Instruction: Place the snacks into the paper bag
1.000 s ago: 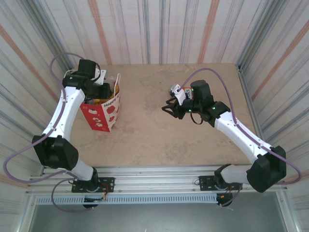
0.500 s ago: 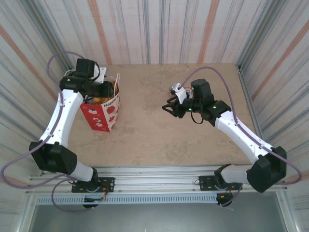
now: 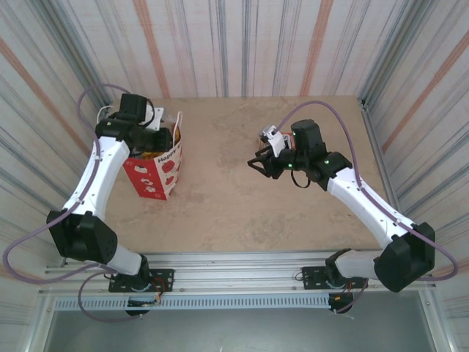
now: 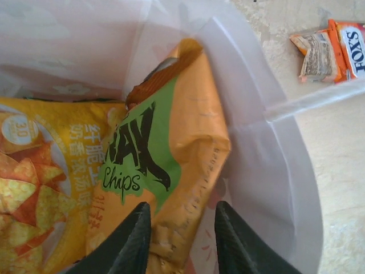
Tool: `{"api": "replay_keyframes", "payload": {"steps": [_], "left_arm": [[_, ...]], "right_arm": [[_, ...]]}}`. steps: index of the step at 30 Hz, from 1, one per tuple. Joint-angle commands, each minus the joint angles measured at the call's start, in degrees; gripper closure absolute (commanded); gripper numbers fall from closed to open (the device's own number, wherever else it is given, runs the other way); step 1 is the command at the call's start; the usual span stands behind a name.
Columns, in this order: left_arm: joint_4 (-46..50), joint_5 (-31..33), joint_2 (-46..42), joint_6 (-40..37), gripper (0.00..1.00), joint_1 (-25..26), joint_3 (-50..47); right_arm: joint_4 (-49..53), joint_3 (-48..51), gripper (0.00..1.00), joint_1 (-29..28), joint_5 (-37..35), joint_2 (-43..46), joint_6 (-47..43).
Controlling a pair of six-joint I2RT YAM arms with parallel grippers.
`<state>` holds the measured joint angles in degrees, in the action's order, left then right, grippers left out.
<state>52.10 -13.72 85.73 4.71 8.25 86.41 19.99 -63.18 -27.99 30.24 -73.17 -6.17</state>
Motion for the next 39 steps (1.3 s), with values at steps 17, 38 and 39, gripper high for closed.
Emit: {"api": "replay_keyframes", "payload": {"steps": [17, 38, 39], "left_arm": [[1.1, 0.0, 1.6, 0.7, 0.67, 0.4, 4.9], [-5.2, -3.9, -12.0, 0.3, 0.42, 13.3, 11.3], [-6.3, -4.9, -11.7, 0.2, 0.42, 14.1, 10.9]], "right_arm": [[-0.8, 0.6, 0.53, 3.8, 3.4, 0.7, 5.7], [10.5, -7.8, 0.48, 21.1, -0.5, -10.4, 11.1], [11.7, -9.0, 0.45, 22.4, -1.4, -11.9, 10.4]]}}
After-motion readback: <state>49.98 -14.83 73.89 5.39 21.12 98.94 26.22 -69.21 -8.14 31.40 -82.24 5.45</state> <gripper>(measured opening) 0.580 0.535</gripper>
